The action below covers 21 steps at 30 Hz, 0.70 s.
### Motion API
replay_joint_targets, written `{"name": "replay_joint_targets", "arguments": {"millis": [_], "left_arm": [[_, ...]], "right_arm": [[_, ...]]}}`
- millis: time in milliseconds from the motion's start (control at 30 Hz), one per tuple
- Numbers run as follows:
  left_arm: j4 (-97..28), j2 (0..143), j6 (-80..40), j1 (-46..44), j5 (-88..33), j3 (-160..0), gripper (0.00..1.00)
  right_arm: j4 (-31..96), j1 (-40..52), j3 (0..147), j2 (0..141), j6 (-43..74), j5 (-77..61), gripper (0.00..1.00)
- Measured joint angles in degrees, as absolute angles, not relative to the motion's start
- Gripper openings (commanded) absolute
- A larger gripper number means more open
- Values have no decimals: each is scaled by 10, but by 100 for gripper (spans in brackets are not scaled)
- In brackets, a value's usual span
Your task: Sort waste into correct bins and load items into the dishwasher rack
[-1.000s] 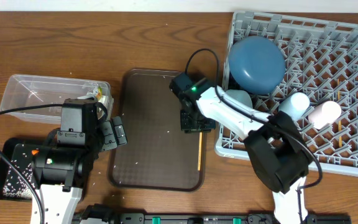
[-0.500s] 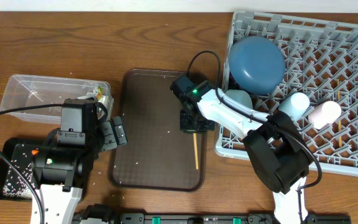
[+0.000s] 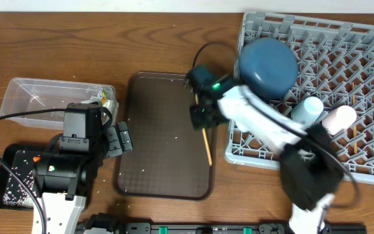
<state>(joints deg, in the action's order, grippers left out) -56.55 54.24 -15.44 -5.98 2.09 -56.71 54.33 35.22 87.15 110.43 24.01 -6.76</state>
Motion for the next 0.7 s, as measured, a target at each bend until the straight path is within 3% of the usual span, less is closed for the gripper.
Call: {"name": "replay_joint_targets", "arguments": {"millis": [167, 333, 567, 700], "left_arm": [[-565, 542, -154, -60, 21, -567, 98], [-565, 542, -154, -60, 21, -567, 98], [-565, 542, -154, -60, 21, -567, 98], [-565, 542, -154, -60, 21, -567, 98]], "right_arm": [[569, 265, 929, 956, 169, -55, 1], [593, 76, 938, 857, 73, -17, 1], [542, -199, 936, 867, -51, -18, 1], [511, -278, 936, 893, -116, -50, 1]]}}
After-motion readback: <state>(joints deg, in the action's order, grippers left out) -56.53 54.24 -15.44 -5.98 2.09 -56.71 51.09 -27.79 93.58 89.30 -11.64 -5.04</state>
